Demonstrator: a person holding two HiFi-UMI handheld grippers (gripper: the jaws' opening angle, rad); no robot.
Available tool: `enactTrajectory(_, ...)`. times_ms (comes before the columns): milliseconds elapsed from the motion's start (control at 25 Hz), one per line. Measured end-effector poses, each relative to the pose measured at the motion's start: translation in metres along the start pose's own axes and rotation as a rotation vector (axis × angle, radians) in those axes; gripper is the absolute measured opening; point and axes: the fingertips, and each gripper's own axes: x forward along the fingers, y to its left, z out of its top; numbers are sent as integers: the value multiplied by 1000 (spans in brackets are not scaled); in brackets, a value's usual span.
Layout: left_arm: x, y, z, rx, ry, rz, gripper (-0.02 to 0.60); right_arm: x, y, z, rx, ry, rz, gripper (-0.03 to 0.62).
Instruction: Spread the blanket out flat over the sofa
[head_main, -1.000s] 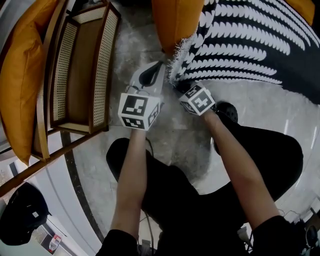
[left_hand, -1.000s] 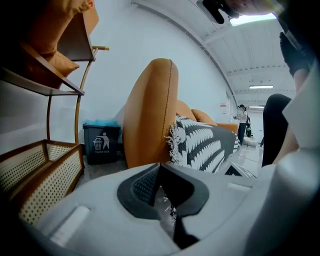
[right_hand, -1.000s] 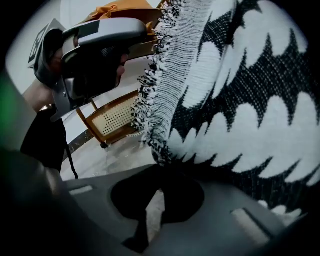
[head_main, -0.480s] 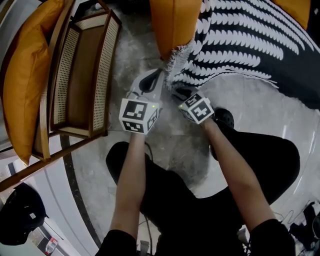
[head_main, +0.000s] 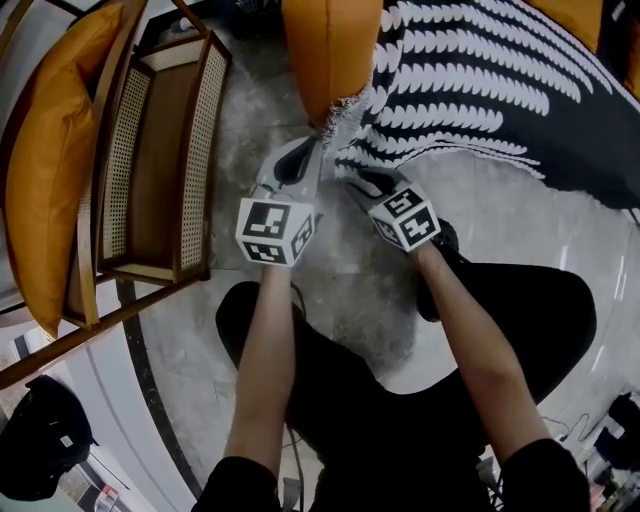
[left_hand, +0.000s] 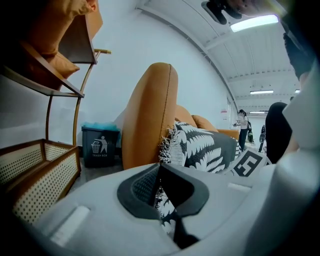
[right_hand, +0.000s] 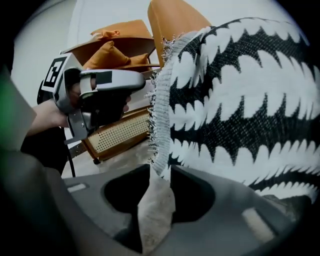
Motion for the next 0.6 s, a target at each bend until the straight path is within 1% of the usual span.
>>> enactTrajectory(120, 1, 0, 7, -15, -5, 8, 11, -2, 9, 8, -27, -50, 32, 133)
enactTrajectory(240, -8, -4, 35, -54, -43, 29, 11, -3, 26, 5, -66, -48, 54, 133)
enactTrajectory(280, -10, -8, 42, -45, -45, 31, 11, -3, 29, 3, -62, -48, 64, 133)
enactTrajectory(400, -5, -24, 48, 48, 4, 30, 11, -4, 27, 4, -5, -86, 102, 133)
enactTrajectory(440, -3, -26, 48, 58, 21, 35, 11, -8, 24, 7, 23, -98, 111, 132)
enactTrajectory(520, -4, -28, 52, 17, 47, 58, 11, -20, 17, 15, 98, -123, 121, 110)
enactTrajectory(600, -8, -31, 60, -40, 64, 85, 11, -37, 2, 23, 171, -145, 117, 107)
